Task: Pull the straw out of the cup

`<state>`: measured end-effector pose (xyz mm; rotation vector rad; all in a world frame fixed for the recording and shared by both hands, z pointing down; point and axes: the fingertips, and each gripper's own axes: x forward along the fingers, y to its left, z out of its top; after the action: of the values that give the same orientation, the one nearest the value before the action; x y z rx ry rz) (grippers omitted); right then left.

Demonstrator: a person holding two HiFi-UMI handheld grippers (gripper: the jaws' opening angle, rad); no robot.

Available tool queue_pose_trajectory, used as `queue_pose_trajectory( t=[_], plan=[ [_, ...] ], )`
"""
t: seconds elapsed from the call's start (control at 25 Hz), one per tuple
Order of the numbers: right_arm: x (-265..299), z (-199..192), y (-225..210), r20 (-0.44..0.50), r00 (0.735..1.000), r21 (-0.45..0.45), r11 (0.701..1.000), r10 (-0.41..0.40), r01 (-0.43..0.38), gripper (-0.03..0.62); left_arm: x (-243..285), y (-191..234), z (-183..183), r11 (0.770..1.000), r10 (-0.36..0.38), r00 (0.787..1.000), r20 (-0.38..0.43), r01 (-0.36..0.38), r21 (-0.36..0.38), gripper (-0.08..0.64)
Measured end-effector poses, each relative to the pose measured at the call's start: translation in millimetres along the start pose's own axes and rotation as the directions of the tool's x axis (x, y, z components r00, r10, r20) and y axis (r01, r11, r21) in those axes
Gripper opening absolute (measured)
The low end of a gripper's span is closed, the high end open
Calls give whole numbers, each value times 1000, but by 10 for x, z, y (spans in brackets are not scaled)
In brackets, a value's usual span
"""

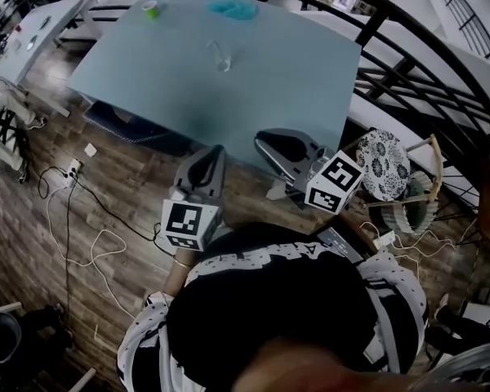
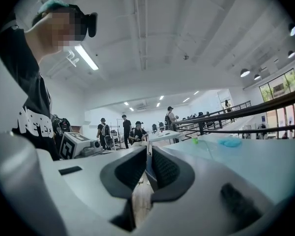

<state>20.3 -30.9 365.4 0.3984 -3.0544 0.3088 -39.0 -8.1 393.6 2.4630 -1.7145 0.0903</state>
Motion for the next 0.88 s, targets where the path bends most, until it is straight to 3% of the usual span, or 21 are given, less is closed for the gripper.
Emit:
queue_pose_trajectory(
  t=[0.56,0.88],
  plan=[
    [737,-41,198,-33,999,3,1000,22,-22,38,-267,712,-42,999,22,1000,-6,-22,-28,13],
    [981,-61,173,-19,999,13,999,-45,45,38,-280,979,-27,999,-36,999,-14,36,-9,14]
  ],
)
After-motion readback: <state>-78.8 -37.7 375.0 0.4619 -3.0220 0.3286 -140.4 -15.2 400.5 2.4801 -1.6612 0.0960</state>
